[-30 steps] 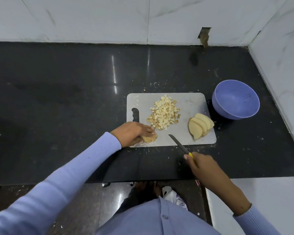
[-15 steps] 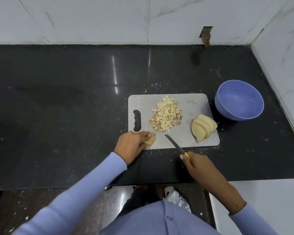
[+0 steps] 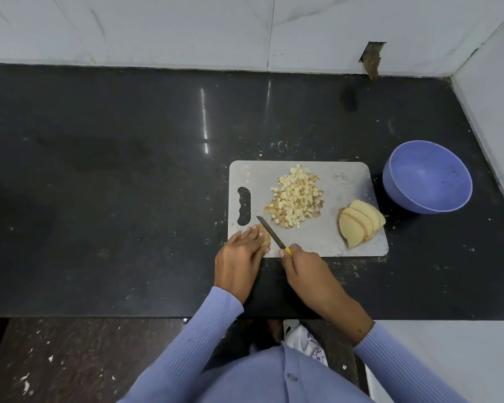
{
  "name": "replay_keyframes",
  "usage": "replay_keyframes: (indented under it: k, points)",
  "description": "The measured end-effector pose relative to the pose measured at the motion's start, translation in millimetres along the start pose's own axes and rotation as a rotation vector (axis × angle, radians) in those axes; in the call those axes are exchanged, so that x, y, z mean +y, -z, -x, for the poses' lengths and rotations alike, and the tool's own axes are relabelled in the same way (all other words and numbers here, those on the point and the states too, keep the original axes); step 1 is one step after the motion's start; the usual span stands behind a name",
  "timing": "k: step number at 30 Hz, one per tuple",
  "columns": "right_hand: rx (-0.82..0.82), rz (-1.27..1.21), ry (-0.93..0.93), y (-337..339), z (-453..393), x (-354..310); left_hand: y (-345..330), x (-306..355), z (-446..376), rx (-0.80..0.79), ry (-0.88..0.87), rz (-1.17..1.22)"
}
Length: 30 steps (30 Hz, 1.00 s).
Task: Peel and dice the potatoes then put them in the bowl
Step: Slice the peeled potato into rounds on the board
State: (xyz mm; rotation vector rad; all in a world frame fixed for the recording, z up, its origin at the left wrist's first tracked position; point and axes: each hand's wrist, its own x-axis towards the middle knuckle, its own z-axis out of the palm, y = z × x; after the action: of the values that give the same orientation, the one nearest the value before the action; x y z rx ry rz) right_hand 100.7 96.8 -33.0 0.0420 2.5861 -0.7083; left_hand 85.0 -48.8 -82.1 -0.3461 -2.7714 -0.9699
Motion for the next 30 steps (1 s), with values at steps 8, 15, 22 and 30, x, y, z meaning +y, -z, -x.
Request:
replay_keyframes:
  k: [8,15,22,30]
  points:
    - [-0.003,0.114,-0.091,-11.4,-0.3,-8.5,-6.4,1.4,-0.1,0.006,0.026,-0.023]
    - [-0.064,0.152,-0.156,-16.9,28.5,5.9,-4.5,8.6,-1.6,0.056,-0.071,-0.115]
    - [0.034,0.120,-0.165,-13.7,31.0,15.6,-1.7,2.2,4.0,0.036,-0.028,-0.010]
    - [0.113,0.039,-0.026,-7.9,22.7,-1.1,2.0,-11.0,5.2,0.030,0.008,0.117]
